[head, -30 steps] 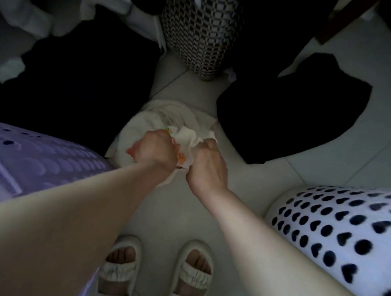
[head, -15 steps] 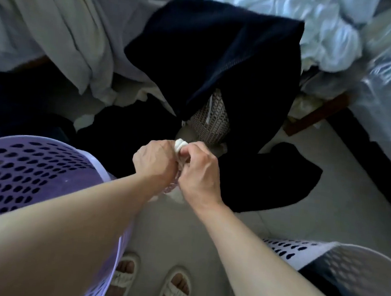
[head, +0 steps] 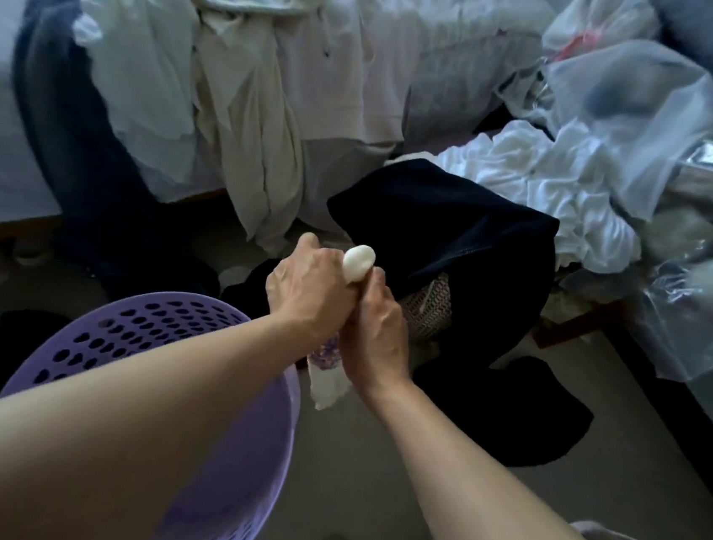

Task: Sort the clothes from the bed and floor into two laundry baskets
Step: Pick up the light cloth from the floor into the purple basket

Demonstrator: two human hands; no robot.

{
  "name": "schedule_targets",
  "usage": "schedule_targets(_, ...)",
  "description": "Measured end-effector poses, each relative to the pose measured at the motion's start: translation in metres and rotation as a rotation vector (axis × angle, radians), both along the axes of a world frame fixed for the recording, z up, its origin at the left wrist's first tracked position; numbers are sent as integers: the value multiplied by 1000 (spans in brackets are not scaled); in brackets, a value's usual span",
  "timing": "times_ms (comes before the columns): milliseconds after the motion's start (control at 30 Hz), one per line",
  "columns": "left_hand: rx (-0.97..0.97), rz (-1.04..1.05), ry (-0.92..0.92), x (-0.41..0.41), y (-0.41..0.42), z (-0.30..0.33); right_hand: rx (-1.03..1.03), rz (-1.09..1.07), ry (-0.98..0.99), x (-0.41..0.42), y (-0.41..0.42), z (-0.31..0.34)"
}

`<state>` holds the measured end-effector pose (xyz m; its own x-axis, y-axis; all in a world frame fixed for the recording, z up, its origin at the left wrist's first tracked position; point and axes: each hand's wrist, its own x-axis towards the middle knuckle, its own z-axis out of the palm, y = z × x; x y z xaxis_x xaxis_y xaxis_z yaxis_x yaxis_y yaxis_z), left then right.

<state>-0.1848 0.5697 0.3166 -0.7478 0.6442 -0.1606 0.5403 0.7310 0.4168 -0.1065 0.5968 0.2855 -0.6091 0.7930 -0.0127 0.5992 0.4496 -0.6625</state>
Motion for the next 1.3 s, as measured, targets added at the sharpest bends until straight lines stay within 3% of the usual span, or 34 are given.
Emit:
schedule_targets(367,66,172,132,-88,-119,63,14,225,176,-82,-101,56)
schedule_targets(767,-48,296,131,-117,-226,13,-98,439,135,-118,-195,3)
schedule_targets(900,-157,314,111,-116,-242,-12,-210,474,2,-118,-207,-10)
schedule_targets(1067,-425,144,104,-112,-254,-32,-347,596,-393,-109,-217,-33)
schedule_targets(1300,-403,108,62,-108,-260,-47,-55,519,-764,-91,-175,-55)
